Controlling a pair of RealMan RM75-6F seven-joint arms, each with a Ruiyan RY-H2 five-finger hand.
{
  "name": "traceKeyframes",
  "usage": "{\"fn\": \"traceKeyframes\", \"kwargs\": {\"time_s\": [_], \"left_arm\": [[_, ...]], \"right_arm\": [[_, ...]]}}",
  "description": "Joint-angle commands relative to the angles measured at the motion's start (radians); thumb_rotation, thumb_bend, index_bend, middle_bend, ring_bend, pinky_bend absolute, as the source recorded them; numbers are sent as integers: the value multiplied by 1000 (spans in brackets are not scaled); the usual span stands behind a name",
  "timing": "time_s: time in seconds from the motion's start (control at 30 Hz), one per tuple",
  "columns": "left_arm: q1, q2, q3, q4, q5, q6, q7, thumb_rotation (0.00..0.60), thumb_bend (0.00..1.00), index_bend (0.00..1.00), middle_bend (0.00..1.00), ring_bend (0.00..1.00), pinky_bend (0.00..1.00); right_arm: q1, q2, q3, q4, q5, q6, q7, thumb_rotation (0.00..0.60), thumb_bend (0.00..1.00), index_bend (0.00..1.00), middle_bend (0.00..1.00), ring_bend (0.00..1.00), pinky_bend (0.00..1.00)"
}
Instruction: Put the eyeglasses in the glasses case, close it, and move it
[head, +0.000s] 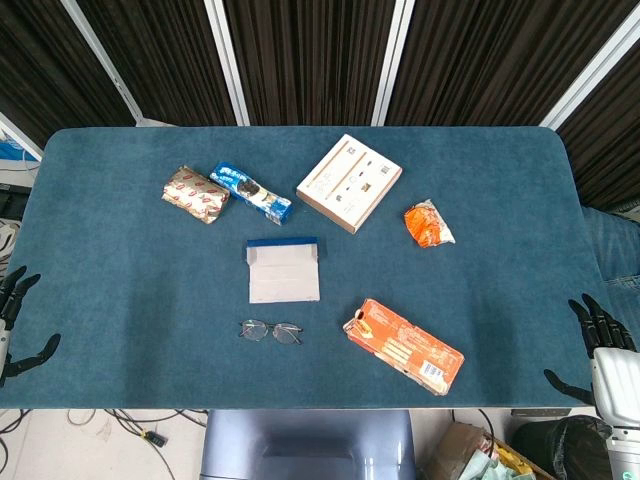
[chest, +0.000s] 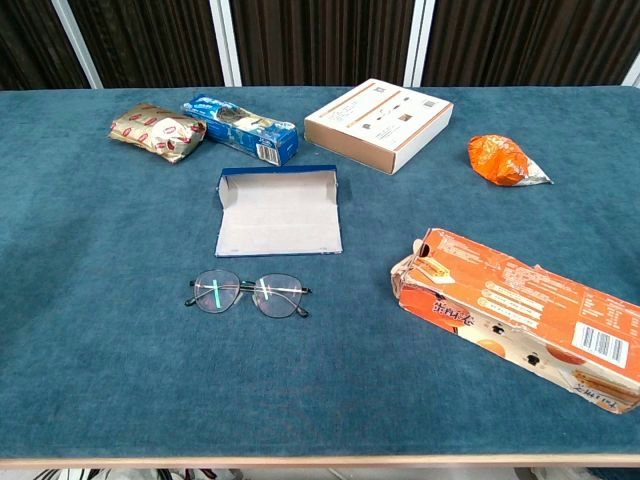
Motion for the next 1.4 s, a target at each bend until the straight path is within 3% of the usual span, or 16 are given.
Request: {"fn": "traceKeyframes", "kwargs": {"time_s": [0.03,0.6,0.73,0.87,1.0,1.1,1.4], "left_arm": [[-1,-4,-1,3,0,0,6,600,274,94,6,0,17],[-33,0,38,9,80,-48,15,600,275,97,6,0,22],[-107,55,49,-54,112,-167,-8,600,275,127,8,0,30],[-214,113,25,-144,84,-332,22,600,276,165,9,0,31],[-354,143,-30,-228,-65,-558,99,600,278,187,9,0,35],[-441,127,-70,-264,-192,-661,184,600,280,210,9,0,35],[-625,-38,-102,-263,-510,-732,424,600,294,273,22,0,35]], "right_arm": [[1,1,0,-2,3,-4,1,600,219,92,35,117,161],[6,8,-1,-22,29,-35,17,600,219,87,35,117,161],[6,8,-1,-24,31,-35,13,600,219,87,35,117,161],[6,8,0,-26,37,-39,13,600,218,88,35,117,161],[6,8,2,-25,33,-33,17,600,218,90,35,117,161],[5,7,2,-21,30,-30,21,600,218,90,35,117,161],[6,8,1,-23,38,-38,17,600,219,90,35,117,161]]}}
